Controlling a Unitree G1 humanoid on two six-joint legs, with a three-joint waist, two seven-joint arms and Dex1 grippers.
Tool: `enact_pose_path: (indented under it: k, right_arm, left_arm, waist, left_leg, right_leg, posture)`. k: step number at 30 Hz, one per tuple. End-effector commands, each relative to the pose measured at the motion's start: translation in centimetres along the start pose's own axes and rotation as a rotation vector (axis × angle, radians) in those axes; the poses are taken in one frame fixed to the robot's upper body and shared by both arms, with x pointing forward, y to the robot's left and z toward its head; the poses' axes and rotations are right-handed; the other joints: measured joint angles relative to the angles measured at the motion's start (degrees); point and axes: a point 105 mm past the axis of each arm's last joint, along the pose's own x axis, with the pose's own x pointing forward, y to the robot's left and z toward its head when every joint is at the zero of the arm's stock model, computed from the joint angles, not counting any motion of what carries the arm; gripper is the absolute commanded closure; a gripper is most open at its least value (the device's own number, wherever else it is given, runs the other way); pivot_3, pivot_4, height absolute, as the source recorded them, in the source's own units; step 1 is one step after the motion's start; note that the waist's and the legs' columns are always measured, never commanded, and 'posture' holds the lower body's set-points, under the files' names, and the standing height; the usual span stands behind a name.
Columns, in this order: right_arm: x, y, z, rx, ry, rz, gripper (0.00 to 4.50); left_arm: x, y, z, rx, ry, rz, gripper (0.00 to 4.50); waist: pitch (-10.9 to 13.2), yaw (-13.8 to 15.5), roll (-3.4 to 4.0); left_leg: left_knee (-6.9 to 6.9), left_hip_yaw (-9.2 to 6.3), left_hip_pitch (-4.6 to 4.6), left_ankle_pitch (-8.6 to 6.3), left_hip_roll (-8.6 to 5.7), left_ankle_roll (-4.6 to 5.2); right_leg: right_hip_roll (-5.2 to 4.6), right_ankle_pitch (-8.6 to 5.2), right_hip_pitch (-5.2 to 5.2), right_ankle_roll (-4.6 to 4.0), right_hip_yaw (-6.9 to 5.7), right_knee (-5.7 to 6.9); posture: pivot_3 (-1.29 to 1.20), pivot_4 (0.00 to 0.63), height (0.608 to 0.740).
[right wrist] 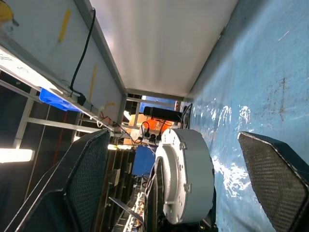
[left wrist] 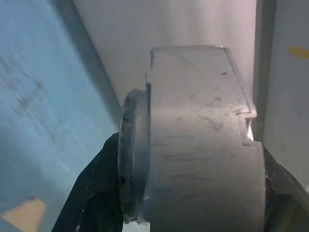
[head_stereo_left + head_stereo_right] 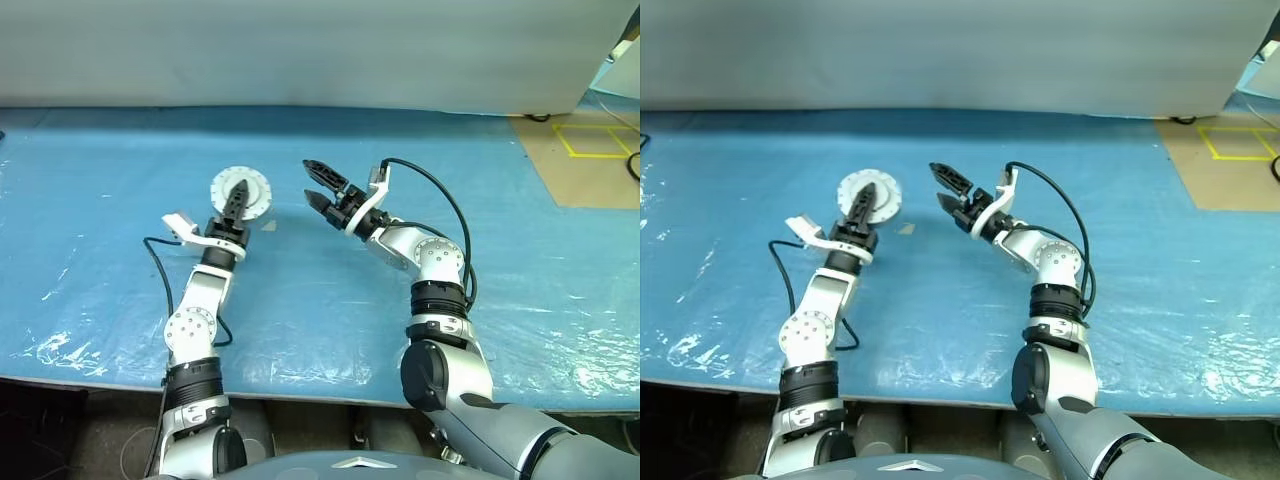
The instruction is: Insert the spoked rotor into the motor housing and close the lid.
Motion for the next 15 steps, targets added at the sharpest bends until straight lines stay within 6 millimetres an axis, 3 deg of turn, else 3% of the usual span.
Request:
enact_pose_path:
  k: [1, 4, 15]
  right_arm:
    - [0.5, 2.0, 0.4, -0.03, -0.015, 0.077, 0.02]
    - [0.6, 1.8, -0.2, -0.059, 0.02, 0.061, 0.02]
    - [0.5, 1.6, -0.8, -0.102, 0.053, 0.057, 0.02]
  left_arm:
    - [0.7, 0.3, 4.0, 0.062, -0.149, 0.018, 1.75]
    - [1.1, 2.0, 5.0, 0.159, -0.143, 0.11, 1.75]
    - [0.5, 4.8, 6.7, 0.225, -0.242, 0.252, 1.75]
  waist:
    - [0.0, -0.02, 0.0]
    - [0.0, -0.02, -0.02]
    - [-0.01, 0.38, -0.12]
  left_leg:
    - [0.01, -0.01, 0.0, 0.0, 0.0, 0.0]
    - [0.04, -0.06, 0.0, 0.0, 0.0, 0.0]
    - [0.18, -0.53, -0.32, 0.0, -0.01, 0.0]
  right_leg:
    - [0.0, 0.0, 0.0, 0.0, 0.0, 0.01]
    - [0.01, 0.0, 0.0, 0.01, -0.01, 0.04]
    - [-0.01, 0.0, 0.07, 0.0, -0.38, 0.04]
  posture:
    - [0.0, 0.15, 0.74]
    - [0.0, 0.15, 0.74]
    - [0.0, 0.15, 0.74]
